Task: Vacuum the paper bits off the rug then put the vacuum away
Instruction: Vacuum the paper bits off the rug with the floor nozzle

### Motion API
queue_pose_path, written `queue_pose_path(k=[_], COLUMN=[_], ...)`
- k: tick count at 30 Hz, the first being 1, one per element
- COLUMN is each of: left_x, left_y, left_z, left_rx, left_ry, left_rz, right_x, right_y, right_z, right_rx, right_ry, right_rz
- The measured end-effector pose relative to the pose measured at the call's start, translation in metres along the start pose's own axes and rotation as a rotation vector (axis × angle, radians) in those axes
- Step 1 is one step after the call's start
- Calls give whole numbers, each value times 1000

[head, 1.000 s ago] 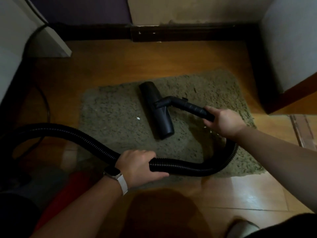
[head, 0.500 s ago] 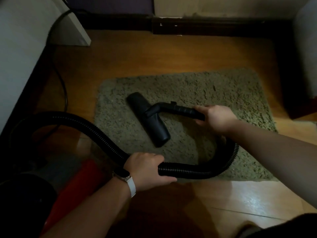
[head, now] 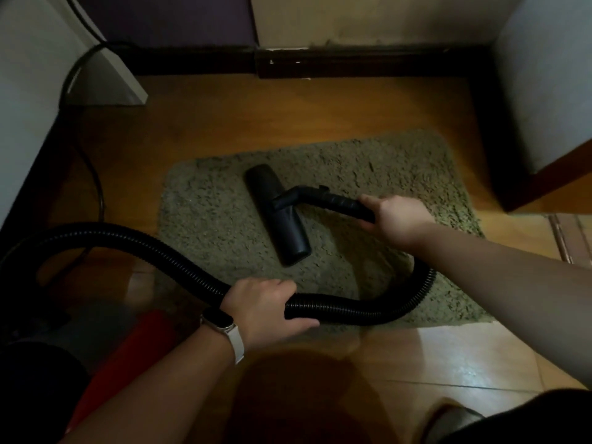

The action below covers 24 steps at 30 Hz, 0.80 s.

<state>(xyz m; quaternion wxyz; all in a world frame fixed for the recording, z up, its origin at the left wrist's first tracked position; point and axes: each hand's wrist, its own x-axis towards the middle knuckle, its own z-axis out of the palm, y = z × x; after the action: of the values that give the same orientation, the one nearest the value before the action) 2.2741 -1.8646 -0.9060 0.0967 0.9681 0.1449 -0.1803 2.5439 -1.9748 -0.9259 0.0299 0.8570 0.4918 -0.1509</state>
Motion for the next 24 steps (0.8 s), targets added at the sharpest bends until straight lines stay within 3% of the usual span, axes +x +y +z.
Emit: queue_pose_path(k=[9, 24], left_x=[-13, -5], left_y=[-2, -6], left_z=[-1, 0], left_rx=[22, -42], left_ry=[-70, -32], left_rz=[7, -29], right_x=[15, 8], right_y=[-45, 21], right_z=[1, 11], right_rx=[-33, 135], right_ry=[-92, -47], right_rz=[-105, 126])
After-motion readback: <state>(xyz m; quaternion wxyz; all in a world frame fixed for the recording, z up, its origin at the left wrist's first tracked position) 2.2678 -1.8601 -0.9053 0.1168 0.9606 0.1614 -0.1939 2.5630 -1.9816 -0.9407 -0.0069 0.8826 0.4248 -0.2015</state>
